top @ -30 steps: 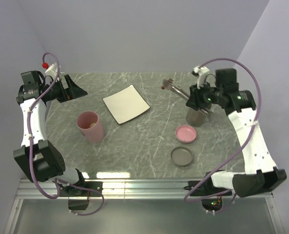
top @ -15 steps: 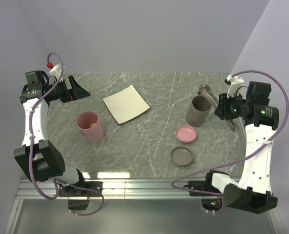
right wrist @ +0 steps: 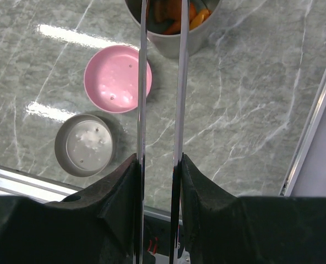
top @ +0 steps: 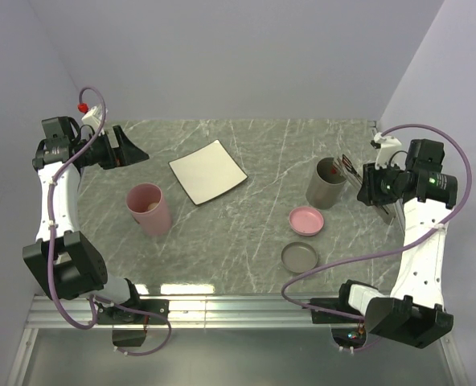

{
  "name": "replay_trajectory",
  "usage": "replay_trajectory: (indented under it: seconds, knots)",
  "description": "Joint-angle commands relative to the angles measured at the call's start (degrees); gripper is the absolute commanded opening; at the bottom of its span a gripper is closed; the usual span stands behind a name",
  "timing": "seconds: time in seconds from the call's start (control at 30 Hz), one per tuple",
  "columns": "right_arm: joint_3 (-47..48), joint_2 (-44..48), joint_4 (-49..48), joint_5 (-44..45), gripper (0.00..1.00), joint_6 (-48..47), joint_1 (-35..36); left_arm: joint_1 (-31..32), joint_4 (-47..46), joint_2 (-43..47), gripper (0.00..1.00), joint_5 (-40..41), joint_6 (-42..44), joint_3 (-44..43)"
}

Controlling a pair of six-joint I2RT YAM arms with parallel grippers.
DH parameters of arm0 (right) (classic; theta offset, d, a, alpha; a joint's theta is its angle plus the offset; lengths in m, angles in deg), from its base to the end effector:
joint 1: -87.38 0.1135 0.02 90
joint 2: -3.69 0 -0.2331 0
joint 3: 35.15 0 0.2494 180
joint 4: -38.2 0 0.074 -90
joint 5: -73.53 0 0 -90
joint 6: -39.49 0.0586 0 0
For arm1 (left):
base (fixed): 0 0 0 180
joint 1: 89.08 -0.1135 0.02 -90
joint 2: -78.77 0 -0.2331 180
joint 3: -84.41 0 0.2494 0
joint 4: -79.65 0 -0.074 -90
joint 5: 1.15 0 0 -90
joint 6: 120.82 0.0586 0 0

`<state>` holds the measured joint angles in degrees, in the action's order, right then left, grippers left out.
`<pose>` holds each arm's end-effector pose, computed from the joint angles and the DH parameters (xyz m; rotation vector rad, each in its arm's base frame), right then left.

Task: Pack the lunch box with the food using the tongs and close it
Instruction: Place the fake food in the packing box, then place the clamp on the plate.

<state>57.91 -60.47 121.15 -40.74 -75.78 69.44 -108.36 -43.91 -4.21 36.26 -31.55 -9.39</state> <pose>0.2087 -0.0422 0.3407 -0.3210 2.3884 0.1934 0.3109 0.0595 0.3133 0.0520 2.1413 -0.8859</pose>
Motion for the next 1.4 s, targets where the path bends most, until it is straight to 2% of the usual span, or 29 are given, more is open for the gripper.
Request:
replay_trajectory:
  seconds: [0.0, 0.2, 0.5, 0.83, 1.07, 1.2, 1.37]
  knots:
    - [-0.38, 0.0, -1.18, 0.63, 0.28, -0.74, -0.44, 0.13, -0.42, 1.68, 0.99, -0.31, 1.96, 0.07]
    - [-0.65, -1.05, -0.75, 0.19, 0.34, -1.0, -0.44, 0.22, -0.69, 1.51, 0.99, -0.66, 1.35, 0.07]
    - [1.64, -2.2, 0.48, -0.69, 0.49, -1.18, -0.44, 0.22, -1.04, 1.68, 0.99, -0.93, 1.08, 1.13]
    - [7.51, -4.21, 1.45, -2.36, 0.49, -0.92, 0.0, 0.22, -0.6, 1.33, 0.99, -1.36, 1.08, -0.19]
    - [13.94, -8.43, -0.38, -0.61, 0.48, 2.95, 8.69, 0.13, -0.42, 1.24, 0.99, -1.37, -0.85, -0.02]
    - [17.01, -11.33, -3.02, 1.33, 0.47, 7.95, 19.74, 0.22, -0.07, 1.68, 1.0, -0.58, -0.59, 0.16]
    - [18.16, -16.07, -7.85, 1.51, 0.46, 12.09, 29.52, 0.22, 0.45, 1.59, 0.99, 0.04, -0.59, -0.37]
